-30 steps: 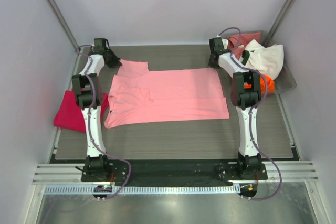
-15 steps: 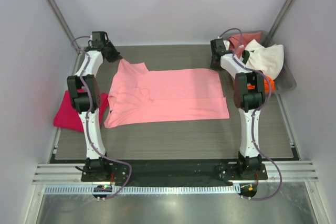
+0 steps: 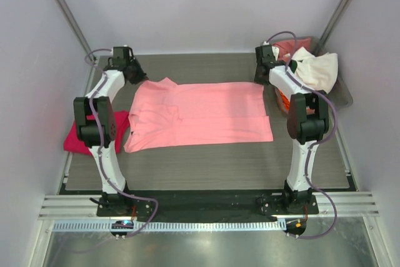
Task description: Fold and stack the t-shirts
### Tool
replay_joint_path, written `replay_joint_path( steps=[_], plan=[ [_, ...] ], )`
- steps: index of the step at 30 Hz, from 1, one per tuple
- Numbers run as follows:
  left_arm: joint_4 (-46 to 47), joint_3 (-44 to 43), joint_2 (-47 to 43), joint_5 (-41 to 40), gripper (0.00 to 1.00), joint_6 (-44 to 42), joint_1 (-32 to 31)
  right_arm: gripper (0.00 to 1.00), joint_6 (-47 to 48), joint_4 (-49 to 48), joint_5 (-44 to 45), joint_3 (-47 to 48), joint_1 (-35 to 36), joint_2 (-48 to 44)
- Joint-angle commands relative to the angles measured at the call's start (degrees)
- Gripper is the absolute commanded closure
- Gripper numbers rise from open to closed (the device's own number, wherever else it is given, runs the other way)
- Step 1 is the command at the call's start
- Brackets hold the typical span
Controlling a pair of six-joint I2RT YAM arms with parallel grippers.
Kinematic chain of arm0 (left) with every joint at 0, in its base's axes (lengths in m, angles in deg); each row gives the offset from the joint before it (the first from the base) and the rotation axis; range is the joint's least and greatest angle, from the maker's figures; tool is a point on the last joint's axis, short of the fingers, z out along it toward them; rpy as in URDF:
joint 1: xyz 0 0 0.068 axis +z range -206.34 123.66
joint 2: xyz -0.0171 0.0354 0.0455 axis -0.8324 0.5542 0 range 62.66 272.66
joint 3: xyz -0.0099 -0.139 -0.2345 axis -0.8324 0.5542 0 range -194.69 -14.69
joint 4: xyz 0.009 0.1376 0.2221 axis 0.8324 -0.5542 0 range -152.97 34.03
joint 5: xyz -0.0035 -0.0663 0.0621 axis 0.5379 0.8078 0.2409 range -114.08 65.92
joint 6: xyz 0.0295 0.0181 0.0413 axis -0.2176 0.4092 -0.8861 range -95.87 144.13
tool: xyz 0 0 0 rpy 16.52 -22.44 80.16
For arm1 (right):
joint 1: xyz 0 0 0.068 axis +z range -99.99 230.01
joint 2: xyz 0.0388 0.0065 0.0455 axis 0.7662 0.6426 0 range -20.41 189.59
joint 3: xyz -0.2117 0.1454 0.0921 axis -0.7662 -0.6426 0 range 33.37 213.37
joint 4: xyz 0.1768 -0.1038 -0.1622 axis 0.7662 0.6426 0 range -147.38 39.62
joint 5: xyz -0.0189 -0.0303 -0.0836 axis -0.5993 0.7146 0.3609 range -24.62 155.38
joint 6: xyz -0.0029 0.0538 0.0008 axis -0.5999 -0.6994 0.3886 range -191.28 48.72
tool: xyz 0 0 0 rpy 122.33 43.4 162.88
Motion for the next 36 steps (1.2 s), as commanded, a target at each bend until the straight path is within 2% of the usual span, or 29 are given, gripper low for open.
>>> replay_joint_path(
  steps=[1,11,22,36],
  plan=[
    [6.9,6.0,-8.8,-2.6,1.0,-1.6,-1.3,0.99,-0.3,-0.2,0.7,-2.2,0.1,-5.7],
    [11.7,20.4,-20.7,-6.0,1.0,-3.5,-1.7,0.99,-2.3,-1.8,1.0,-12.5,0.2,-13.9],
    [14.2,34.5,-34.1,-13.6,1.0,-3.4,-1.7,0.99,-3.7,-3.4,-0.2,-20.8,0.2,-20.9],
    [15.4,47.8,-44.3,-14.7,1.0,-0.8,-1.7,0.99,-6.8,-6.4,0.9,-31.5,0.3,-27.1]
  ],
)
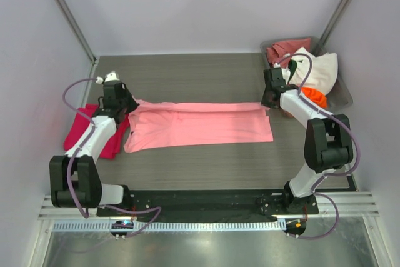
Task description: Fold and stack the t-shirts
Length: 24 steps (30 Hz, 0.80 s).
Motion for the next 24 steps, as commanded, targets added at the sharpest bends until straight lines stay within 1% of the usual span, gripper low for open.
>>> replay_joint_path(
  steps=[1,3,4,5,6,8,9,10,11,12,13,14,17,18,19,20,21,23,24],
  plan=[
    [2.3,2.6,-3.1,-1.0,1.0,1.8,-0.1,0.99,-1.9,-3.4,1.8,-3.1,0.3,-3.7],
    [2.2,4.5,-4.4,-0.7,1.0,3.0,-0.1,0.99,-2.8,-4.2,2.2,-5.0,0.3,-5.0],
    [2.2,5.4,-4.9,-1.0,1.0,3.7,-0.1,0.99,-3.7,-5.5,3.2,-7.3,0.2,-5.6],
    [2.3,7.6,-5.5,-1.0,1.0,4.1,-0.1,0.99,-4.2,-6.4,3.7,-8.8,0.3,-6.3],
    [2.4,8.6,-6.5,-0.8,1.0,4.5,-0.1,0.99,-4.8,-7.5,4.4,-10.3,0.2,-8.3],
    [2.5,11.4,-7.8,0.1,1.0,4.9,-0.1,0.96,-6.3,-10.4,5.5,-14.6,0.2,-10.1],
    [2.8,12.5,-8.5,0.5,0.98,4.9,-0.2,0.95,-6.9,-11.2,6.1,-15.8,0.2,-11.7],
    [2.7,14.3,-10.5,0.5,0.89,5.3,-0.2,0.78,-7.7,-12.5,7.1,-18.0,0.3,-12.8],
    [2.5,15.6,-11.9,0.5,0.73,5.8,-0.2,0.65,-8.1,-13.1,7.5,-18.8,0.4,-13.6],
    [2.6,16.8,-13.8,0.4,0.4,6.4,-0.2,0.49,-8.5,-13.6,8.2,-19.6,0.5,-15.8],
    [2.8,18.0,-17.8,0.0,0.34,7.3,-0.3,0.44,-8.9,-14.3,9.2,-20.7,1.0,-16.8],
    [3.0,19.2,-20.3,0.0,0.32,7.4,-0.3,0.43,-9.2,-14.9,9.7,-21.2,1.4,-18.0],
    [0.4,19.3,-26.1,-2.0,0.32,7.4,-0.3,0.42,-8.5,-17.8,8.7,-22.5,4.1,-22.5],
    [-0.6,16.9,-26.3,-2.0,0.29,7.4,-0.3,0.42,-7.8,-18.7,3.1,-22.7,4.8,-23.0],
    [-3.4,15.2,-25.8,-1.8,0.29,7.4,-0.3,0.44,-7.7,-20.8,-0.6,-22.1,5.5,-23.1],
    [-4.7,13.5,-23.4,-1.1,0.28,7.4,-0.3,0.46,-8.0,-21.3,-4.9,-21.5,6.3,-22.0],
    [-5.9,9.6,-21.4,0.7,0.28,7.5,-0.3,0.47,-9.2,-21.7,-10.5,-20.7,8.4,-21.2],
    [-8.9,5.7,-17.2,3.1,0.27,7.9,-0.3,0.47,-10.7,-23.1,-15.9,-17.8,11.3,-17.0],
    [-9.5,4.0,-12.6,5.7,0.26,8.1,-0.3,0.47,-11.5,-23.8,-21.4,-16.8,14.0,-15.0]
  ],
)
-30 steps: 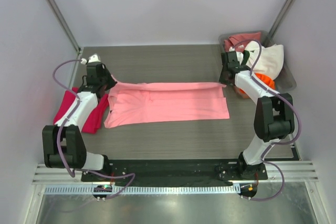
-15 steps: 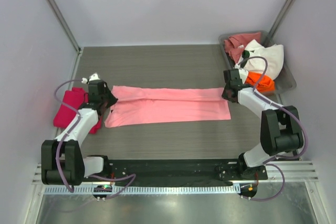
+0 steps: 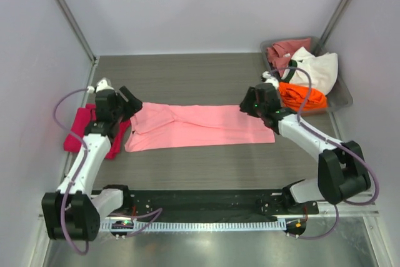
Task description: Fold and stack the t-shirts
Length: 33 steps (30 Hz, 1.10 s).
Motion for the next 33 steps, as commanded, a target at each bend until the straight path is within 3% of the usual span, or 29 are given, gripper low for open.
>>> replay_joint_path(
  steps=[1,9,18,19,25,33],
  plan=[
    [-4.5,-8.2,8.4,5.5,0.26,0.9,-0.2,0.48,-4.3,-6.5,-16.5,6.3,5.9,6.1],
    [-7.2,-20.4,27.1,6.5,0.29,-0.3,-0.1,0.47,-9.6,-9.8,-21.2,22.4,16.3,25.4],
    [-7.9,-26.9,39.6,9.1,0.32,1.2,0.3,0.48,-11.4,-7.6,-22.3,40.3,20.9,43.0],
    [-8.0,-27.9,43.0,9.8,0.33,1.9,0.3,0.48,-12.1,-7.6,-23.1,45.4,21.7,48.5],
    [-10.6,-31.2,47.3,9.5,0.34,2.8,0.3,0.53,-12.7,-6.0,-25.8,51.1,23.2,54.0],
    [-18.5,-36.8,52.5,4.8,0.37,5.5,0.3,0.53,-12.9,-10.2,-28.0,47.8,23.9,54.1]
  ],
)
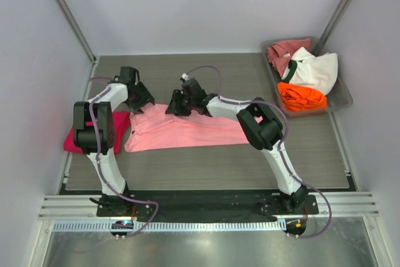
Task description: Fold and stack the t-shirts
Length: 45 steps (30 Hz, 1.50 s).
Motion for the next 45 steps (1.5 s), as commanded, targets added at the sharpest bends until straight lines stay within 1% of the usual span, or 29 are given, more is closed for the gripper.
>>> replay_joint_path(
  steps=[1,4,5,8,10,11,14,16,17,18,20,21,23,30,31,33,34,38,41,45],
  plan=[
    [-4.7,-3.1,0.7,-2.8,0.37,1.4,0.3,0.53,-0.5,-3.7,-1.5,-1.5,0.6,-1.9],
    [-5.1,-3.1,0.6,-3.6,0.36,1.5,0.3,0.62,0.4,-3.6,-1.9,-2.1,0.7,-2.4],
    [-5.3,-3.0,0.7,-3.7,0.36,1.5,0.3,0.67,1.4,-3.2,-2.0,-2.1,0.7,-2.4],
    [-6.7,-3.4,1.0,-4.6,0.36,1.1,0.3,0.67,2.8,-2.6,-1.0,-2.1,1.1,-3.3],
    [-6.9,-3.4,1.2,-6.3,0.36,0.8,0.3,0.72,4.0,-2.4,-1.2,-2.4,1.3,-4.0],
    [-7.2,-3.4,1.3,-6.9,0.36,0.7,0.3,0.78,4.2,-2.3,-1.5,-2.5,1.3,-4.3],
    [-7.9,-4.0,2.1,-7.3,0.36,0.4,0.3,0.78,5.3,-2.7,-1.9,-3.8,1.4,-6.0],
    [-8.0,-4.1,2.2,-7.8,0.36,0.3,0.3,0.74,6.1,-3.9,-2.6,-5.8,1.5,-7.1],
    [-8.1,-4.2,2.5,-7.9,0.36,0.1,0.3,0.75,6.2,-4.5,-3.1,-6.7,1.6,-8.5],
    [-8.2,-4.3,2.6,-8.1,0.36,0.1,0.3,0.78,6.3,-6.4,-4.4,-8.7,1.6,-9.2],
    [-8.2,-4.6,2.8,-8.1,0.36,0.0,0.3,0.84,6.0,-7.3,-5.4,-10.3,1.6,-10.1],
    [-8.3,-4.6,3.0,-8.2,0.36,-0.1,0.3,0.85,6.0,-7.5,-5.7,-11.5,1.6,-11.0],
    [-8.5,-4.7,3.0,-8.7,0.36,-0.1,0.3,0.85,6.0,-7.8,-6.8,-12.9,1.6,-12.0],
    [-8.8,-5.3,3.2,-9.1,0.36,-0.2,0.3,0.86,5.5,-11.9,-11.4,-21.8,1.6,-16.5],
    [-8.8,-5.3,3.2,-9.1,0.36,-0.3,0.3,0.81,5.6,-12.1,-12.1,-22.7,1.6,-17.3],
    [-8.8,-5.4,3.1,-9.1,0.36,-0.5,0.3,0.61,6.2,-12.0,-14.2,-25.2,1.7,-18.0],
    [-8.9,-5.5,3.1,-9.1,0.36,-0.7,0.3,0.55,6.5,-12.0,-14.5,-25.9,1.7,-18.9],
    [-8.8,-5.4,2.7,-8.6,0.36,-0.7,0.3,0.51,7.4,-12.8,-14.9,-28.4,1.7,-21.5],
    [-8.9,-5.4,2.2,-8.3,0.36,-0.9,0.3,0.5,8.3,-10.5,-13.3,-26.6,1.7,-21.7],
    [-9.0,-5.3,1.6,-7.9,0.35,-1.0,0.3,0.48,9.2,-9.8,-12.9,-21.0,1.7,-19.5]
  ],
)
